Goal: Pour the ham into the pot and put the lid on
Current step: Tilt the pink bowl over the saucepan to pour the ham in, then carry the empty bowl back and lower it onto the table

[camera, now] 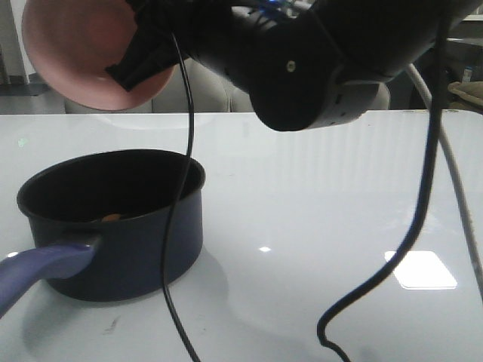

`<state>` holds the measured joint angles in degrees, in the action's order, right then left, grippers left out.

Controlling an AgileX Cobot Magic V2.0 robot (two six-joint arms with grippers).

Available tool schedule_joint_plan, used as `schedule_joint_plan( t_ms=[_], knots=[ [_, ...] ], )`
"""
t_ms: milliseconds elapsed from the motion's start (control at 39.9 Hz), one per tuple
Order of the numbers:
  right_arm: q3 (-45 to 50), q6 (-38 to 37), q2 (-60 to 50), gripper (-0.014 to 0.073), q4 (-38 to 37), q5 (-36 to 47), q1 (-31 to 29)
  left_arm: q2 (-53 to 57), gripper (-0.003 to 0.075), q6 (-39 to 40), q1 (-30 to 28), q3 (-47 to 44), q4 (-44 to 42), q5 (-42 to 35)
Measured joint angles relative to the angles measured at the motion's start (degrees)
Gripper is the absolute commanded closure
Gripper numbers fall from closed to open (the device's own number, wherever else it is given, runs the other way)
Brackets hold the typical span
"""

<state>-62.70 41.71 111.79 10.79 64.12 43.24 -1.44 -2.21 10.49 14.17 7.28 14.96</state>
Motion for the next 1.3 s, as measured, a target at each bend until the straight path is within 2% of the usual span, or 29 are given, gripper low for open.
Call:
schedule_joint_plan(
  t_ms=[100, 275, 476, 701, 902, 1052, 1302],
  knots=[
    [0.0, -5.9, -1.4, 0.0454, 8.1, -3.1, 0.2, 0.0, 0.0127, 0.0, 0.0, 0.0, 0.0, 0.0],
    [0.0, -8.9, -8.1, 0.0454, 18.5, -24.1, 0.1, 0.0, 0.0127, 0.0, 0.0, 0.0, 0.0, 0.1],
    [0.0, -6.7, -15.6, 0.0454, 19.9, -50.1, -2.2, 0.0, 0.0127, 0.0, 0.0, 0.0, 0.0, 0.1],
    [0.0, -5.7, -21.0, 0.0454, 19.9, -73.5, -10.7, 0.0, 0.0127, 0.0, 0.0, 0.0, 0.0, 0.1],
    [0.0, -7.9, -22.7, 0.0454, 19.2, -86.7, -22.6, 0.0, 0.0127, 0.0, 0.0, 0.0, 0.0, 0.1],
    [0.0, -11.6, -22.2, 0.0454, 16.3, -93.0, -30.2, 0.0, 0.0127, 0.0, 0.0, 0.0, 0.0, 0.2],
    [0.0, -21.1, -17.2, 0.0454, 9.5, -99.4, -36.8, 0.0, 0.0127, 0.0, 0.0, 0.0, 0.0, 0.2]
  ],
)
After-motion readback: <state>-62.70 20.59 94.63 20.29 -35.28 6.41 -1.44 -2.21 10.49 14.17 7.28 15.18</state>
